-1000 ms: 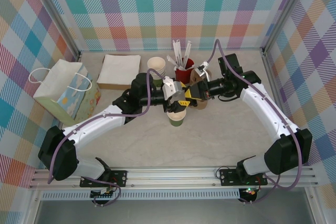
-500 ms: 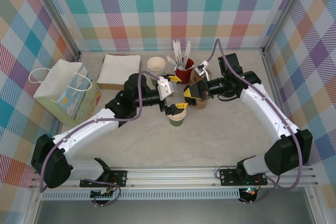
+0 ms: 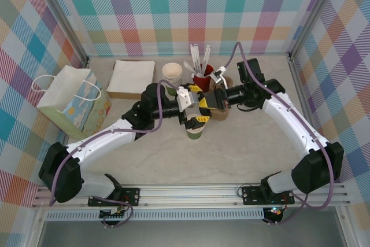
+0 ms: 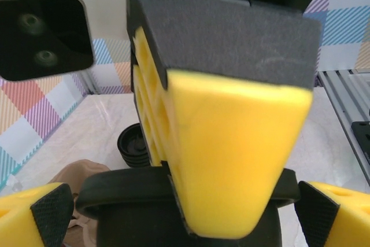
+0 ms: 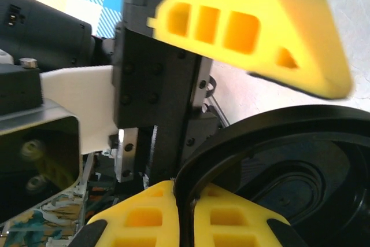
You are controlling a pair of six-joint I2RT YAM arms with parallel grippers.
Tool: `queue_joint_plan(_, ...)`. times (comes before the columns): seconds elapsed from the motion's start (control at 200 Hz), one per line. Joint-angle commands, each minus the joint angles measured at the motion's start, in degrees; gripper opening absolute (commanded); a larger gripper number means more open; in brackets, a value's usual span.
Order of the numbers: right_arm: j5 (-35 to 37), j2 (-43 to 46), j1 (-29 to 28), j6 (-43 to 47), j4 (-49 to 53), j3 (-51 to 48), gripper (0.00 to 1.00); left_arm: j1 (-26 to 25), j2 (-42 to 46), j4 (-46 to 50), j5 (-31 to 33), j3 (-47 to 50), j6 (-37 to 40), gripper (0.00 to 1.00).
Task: Pack the takeout coffee
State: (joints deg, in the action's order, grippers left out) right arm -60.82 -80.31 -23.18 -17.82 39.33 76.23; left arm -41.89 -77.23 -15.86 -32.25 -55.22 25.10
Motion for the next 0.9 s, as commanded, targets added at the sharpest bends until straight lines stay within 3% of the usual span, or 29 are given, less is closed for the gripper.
queue_joint_plan(0.0, -2.7, 0.9, -0.6, -1.1, -2.5, 0.2, 0.06, -0.6, -1.0, -2.9, -2.6, -1.2, -0.2, 1.0)
queue_joint_plan(0.2, -3.0, 0.5, -0.7, -1.3, -2.8, 0.2, 0.06, -0.7, -0.8, -2.9, -2.0, -0.8, 0.2, 1.0)
queue_joint_plan(0.585, -0.8, 0.5, -0.8, 0.7, 0.1, 1.1, 0.11, -0.6, 0.0, 2.0, 0.5, -1.5, 3.0, 0.86)
queue_joint_plan(0.895, 9.2, 1.4, -0.7, 5.5, 7.8, 3.1, 0.48, -0.7, 0.4, 4.1, 0.9, -1.8, 3.7, 0.85)
